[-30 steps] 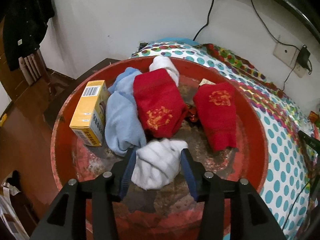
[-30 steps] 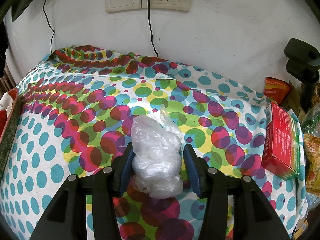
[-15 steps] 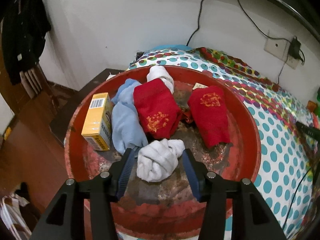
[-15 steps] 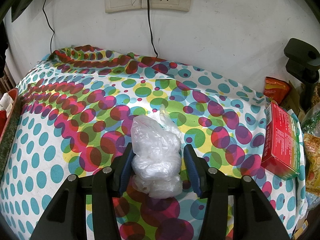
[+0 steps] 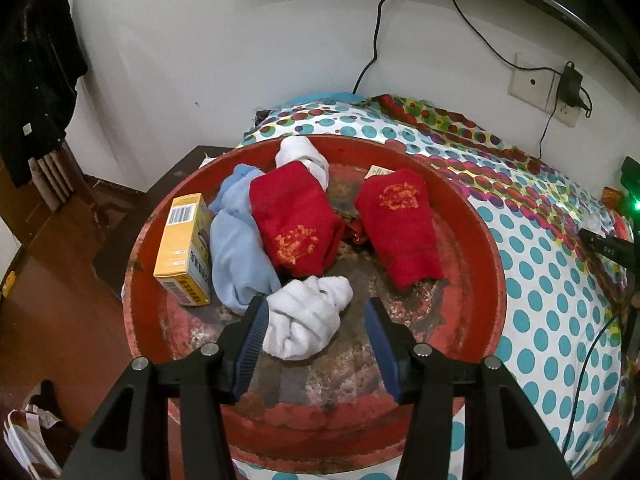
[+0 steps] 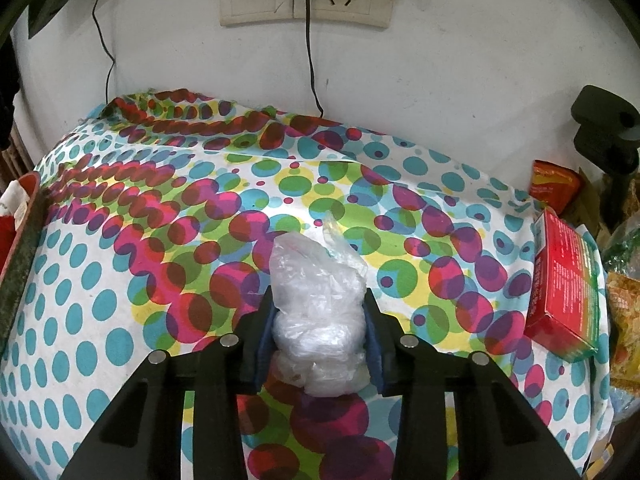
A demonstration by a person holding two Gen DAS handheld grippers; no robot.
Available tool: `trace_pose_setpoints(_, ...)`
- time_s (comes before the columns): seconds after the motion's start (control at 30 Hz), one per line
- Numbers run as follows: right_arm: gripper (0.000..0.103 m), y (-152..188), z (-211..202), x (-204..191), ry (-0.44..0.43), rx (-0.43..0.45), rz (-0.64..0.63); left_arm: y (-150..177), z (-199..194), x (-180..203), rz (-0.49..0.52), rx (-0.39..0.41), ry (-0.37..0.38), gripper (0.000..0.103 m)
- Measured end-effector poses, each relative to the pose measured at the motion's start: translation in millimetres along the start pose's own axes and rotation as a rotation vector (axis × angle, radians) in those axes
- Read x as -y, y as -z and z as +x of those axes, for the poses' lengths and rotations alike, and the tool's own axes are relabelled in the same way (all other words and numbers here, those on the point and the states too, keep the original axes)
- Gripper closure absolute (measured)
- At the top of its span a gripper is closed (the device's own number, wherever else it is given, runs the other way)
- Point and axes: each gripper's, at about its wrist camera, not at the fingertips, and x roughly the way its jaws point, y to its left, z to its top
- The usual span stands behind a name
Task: Organize objects
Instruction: 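Carry the plastic bag over the red tray with the right tool, then lower the plastic bag onto the tray and open the right tool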
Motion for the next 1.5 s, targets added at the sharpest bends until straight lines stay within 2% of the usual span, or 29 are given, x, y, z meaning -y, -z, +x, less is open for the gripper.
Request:
trace_pose_setpoints(0.37,0.068,-4,-7,-3,0.036,-0.011,0.028,5,-1,-13,-0.012,0.016,0.011,0.052)
trace_pose_setpoints(0.57,0.068,-6,-28,-22,-0.019,0.015,0.023,8,-9,-16,-0.006,0.035,0.002,0.052)
trace_pose_setpoints(0.77,0.068,-11,-59,-91,-0.108,0.050,-0.054,8,-14,-24,-0.033,0.033,0.009,0.050)
trace_pose_setpoints(0.93,0.068,-12,-81,-151,-0.194,0.077,-0.137,9,-22,-25,-0.009,0.049,0.000,0.049)
trace_pose_setpoints(1.27,0.067,-4,-106,-274,-0.391,0.057,-0.301,10,-31,-46,-0.070,0.051,0.022,0.049)
trace_pose_setpoints(1.37,0.067,2,-107,-307,-0.421,0.043,-0.348,10,-29,-56,-0.100,0.036,0.029,0.038)
trace_pose_setpoints(1.5,0.067,6,-99,-336,-0.445,0.015,-0.372,11,-25,-66,-0.126,0.015,0.031,0.037)
